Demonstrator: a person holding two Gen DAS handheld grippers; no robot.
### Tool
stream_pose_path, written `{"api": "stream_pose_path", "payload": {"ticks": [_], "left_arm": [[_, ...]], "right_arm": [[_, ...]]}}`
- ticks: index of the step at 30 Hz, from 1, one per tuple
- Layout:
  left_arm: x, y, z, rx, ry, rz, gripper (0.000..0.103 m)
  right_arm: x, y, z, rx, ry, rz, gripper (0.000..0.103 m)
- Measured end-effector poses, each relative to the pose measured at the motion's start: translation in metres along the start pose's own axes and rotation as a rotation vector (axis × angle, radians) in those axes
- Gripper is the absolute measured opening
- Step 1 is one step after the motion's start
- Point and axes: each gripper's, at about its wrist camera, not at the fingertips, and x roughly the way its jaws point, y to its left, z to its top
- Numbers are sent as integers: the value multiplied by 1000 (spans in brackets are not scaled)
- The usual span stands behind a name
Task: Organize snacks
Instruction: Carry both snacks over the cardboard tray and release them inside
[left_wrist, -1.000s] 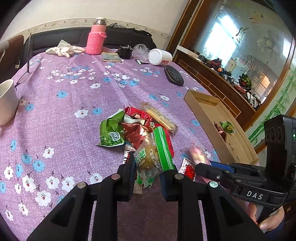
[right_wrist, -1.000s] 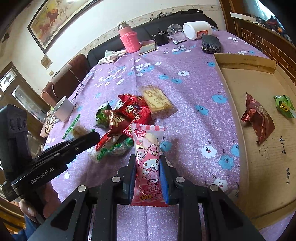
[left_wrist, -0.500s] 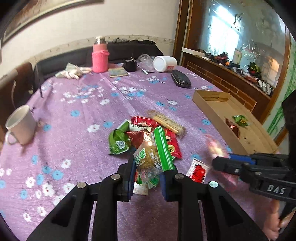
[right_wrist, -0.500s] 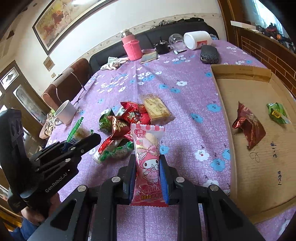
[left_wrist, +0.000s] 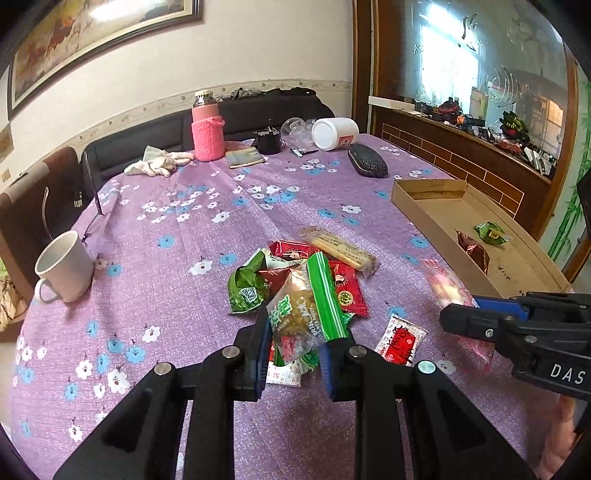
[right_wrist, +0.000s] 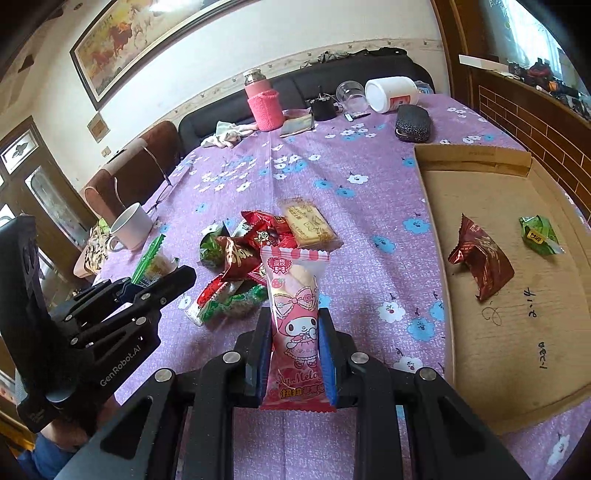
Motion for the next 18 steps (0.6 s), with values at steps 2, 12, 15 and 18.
{"api": "stream_pose_path", "payload": {"ticks": [2,12,15,18], "left_arm": [[-1,-3,0,7,-2,5,22],[-2,-18,2,43,0,11,22],[-3,-26,5,57,0,8,22],[-4,-36,11,67,3,-13,22]], "right_arm": [[-1,-1,0,2,-3,1,25],[-7,-10,-1,23,-20,15,25],[-11,-16,-1,36,-33,20,25],[-21,-28,2,66,-61,20,25]]}}
